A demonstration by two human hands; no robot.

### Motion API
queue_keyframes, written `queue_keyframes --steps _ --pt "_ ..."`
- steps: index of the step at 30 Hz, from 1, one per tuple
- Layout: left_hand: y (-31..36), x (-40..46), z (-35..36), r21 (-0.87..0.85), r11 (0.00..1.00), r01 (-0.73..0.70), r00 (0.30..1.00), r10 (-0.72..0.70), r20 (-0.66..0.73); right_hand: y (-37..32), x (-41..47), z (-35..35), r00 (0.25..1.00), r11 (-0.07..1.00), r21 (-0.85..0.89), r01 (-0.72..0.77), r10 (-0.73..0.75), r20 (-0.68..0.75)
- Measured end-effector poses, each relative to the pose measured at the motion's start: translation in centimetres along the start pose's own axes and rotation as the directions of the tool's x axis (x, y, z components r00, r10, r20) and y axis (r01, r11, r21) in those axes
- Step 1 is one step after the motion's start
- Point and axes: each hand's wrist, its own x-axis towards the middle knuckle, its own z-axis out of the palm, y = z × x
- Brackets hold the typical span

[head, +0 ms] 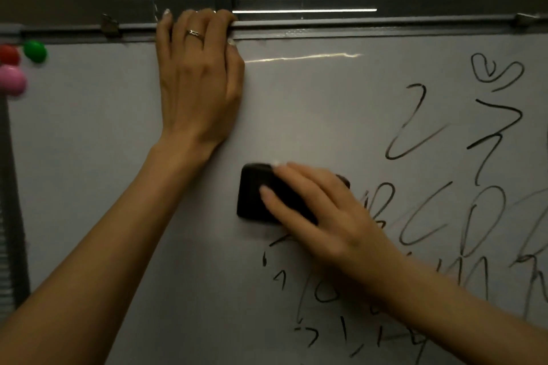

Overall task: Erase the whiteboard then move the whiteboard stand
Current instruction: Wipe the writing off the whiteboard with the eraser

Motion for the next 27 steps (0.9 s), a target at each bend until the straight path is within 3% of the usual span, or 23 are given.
queue_keyframes --steps 3,7,11,15,17,20,23,25,27 --pt "0.1 -0.1 0.1 -0.01 1.0 -0.019 1.0 0.019 0.002 2.5 -0.8 -1.3 0.995 0.995 -0.024 0.095 -0.094 0.04" --pt "0.2 0.0 0.4 -0.018 1.0 0.0 1.0 0.0 0.005 8.3 -0.7 -4.6 0.985 0.979 -0.12 -0.166 0.159 -0.064" --pt "0.6 0.0 0.6 -0.011 1.0 0.005 1.0 -0.005 -0.003 12.0 -1.1 -6.5 0.875 0.863 -0.177 -0.473 0.436 -0.21" --pt "0.6 0.0 0.7 -0.001 1.0 0.01 1.0 -0.01 -0.007 10.5 -0.6 -5.1 0.729 0.768 -0.064 -0.637 0.573 -0.375" --pt "0.2 0.0 0.5 0.01 1.0 0.013 1.0 -0.012 -0.01 8.9 0.0 -4.4 0.695 0.752 -0.021 -0.658 0.596 -0.402" --pt "-0.3 -0.1 0.2 0.006 1.0 0.014 1.0 -0.014 -0.011 6.7 -0.3 -3.8 0.821 0.849 -0.042 -0.527 0.495 -0.287" --pt "0.0 0.1 0.1 0.002 1.0 -0.003 1.0 0.003 -0.01 5.5 -2.2 -3.7 0.969 0.974 -0.025 -0.226 0.222 -0.107" --pt "0.2 0.0 0.2 0.005 1.0 -0.02 1.0 0.02 -0.004 6.3 -3.3 -4.5 1.0 1.0 0.015 0.003 -0.003 0.025" --pt "0.3 -0.1 0.2 0.002 0.999 -0.032 0.999 0.032 0.005 8.6 -3.8 -5.9 0.981 0.99 0.021 0.14 -0.142 0.132"
